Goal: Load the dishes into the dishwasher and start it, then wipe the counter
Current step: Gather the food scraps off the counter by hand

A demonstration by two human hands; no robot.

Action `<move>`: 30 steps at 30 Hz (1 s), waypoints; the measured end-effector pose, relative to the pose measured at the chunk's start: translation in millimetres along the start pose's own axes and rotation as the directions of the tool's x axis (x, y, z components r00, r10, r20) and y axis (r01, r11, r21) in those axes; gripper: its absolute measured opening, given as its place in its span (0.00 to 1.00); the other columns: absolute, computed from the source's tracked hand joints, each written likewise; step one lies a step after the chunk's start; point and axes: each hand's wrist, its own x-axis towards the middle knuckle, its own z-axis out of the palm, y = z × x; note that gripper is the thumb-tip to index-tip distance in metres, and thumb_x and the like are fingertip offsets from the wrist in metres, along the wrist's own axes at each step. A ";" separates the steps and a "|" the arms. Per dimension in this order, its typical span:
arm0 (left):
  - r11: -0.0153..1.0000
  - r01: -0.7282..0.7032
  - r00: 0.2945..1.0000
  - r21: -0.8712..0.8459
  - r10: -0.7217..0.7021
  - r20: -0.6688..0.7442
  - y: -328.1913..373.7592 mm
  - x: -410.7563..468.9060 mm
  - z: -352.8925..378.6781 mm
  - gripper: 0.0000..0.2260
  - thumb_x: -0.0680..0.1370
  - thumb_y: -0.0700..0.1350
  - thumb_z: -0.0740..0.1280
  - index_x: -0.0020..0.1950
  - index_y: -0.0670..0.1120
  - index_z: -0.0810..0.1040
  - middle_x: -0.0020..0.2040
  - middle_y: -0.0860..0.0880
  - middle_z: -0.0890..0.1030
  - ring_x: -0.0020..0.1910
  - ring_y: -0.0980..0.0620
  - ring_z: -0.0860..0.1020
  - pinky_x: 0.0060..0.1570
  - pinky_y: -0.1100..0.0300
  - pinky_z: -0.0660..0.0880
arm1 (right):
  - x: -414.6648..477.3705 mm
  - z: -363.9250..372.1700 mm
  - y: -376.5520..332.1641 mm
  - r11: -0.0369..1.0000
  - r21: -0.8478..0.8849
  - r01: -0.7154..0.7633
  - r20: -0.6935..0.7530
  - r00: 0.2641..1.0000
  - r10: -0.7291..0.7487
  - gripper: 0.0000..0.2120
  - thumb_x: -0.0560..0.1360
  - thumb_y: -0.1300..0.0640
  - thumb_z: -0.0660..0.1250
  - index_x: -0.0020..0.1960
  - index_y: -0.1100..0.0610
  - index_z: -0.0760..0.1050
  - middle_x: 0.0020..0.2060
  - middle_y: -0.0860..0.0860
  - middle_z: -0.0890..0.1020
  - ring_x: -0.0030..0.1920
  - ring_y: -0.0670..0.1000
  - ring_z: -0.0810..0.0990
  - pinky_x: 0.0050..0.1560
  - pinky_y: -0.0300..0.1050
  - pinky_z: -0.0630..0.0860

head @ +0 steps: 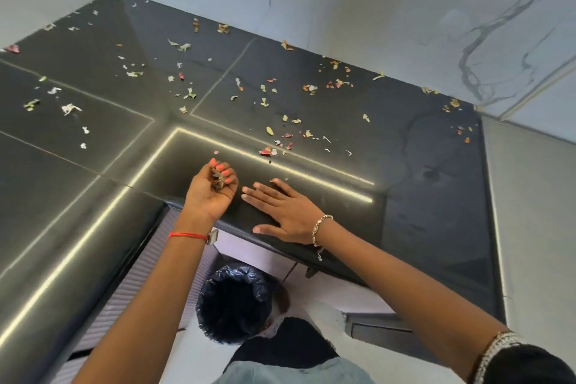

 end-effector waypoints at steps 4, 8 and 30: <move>0.999 -0.048 0.999 -0.009 0.048 -0.015 14.1 8.6 -3.1 0.26 0.81 0.43 0.52 0.22 0.43 0.71 0.24 0.51 0.68 0.20 0.56 0.67 0.21 0.68 0.65 | 20.9 -9.8 33.7 0.991 0.013 -0.130 -0.031 0.991 0.131 0.36 0.73 0.34 0.35 0.77 0.50 0.43 0.76 0.44 0.46 0.74 0.43 0.41 0.74 0.50 0.35; 0.995 -0.101 0.994 -0.017 0.100 -0.046 27.2 14.5 -0.5 0.16 0.71 0.40 0.59 0.23 0.44 0.70 0.24 0.51 0.68 0.20 0.56 0.66 0.21 0.68 0.65 | 49.3 -18.8 38.9 0.977 0.085 -0.194 -0.106 0.974 0.202 0.36 0.73 0.36 0.35 0.77 0.52 0.44 0.76 0.45 0.46 0.73 0.41 0.39 0.74 0.51 0.34; 0.980 -0.195 0.975 -0.042 0.189 -0.114 63.3 61.2 17.0 0.14 0.81 0.39 0.52 0.36 0.44 0.67 0.26 0.49 0.72 0.23 0.54 0.71 0.25 0.68 0.70 | 64.8 -27.5 35.3 0.992 0.107 -0.068 -0.067 0.995 0.076 0.37 0.74 0.33 0.39 0.77 0.53 0.43 0.76 0.47 0.46 0.74 0.44 0.39 0.74 0.51 0.35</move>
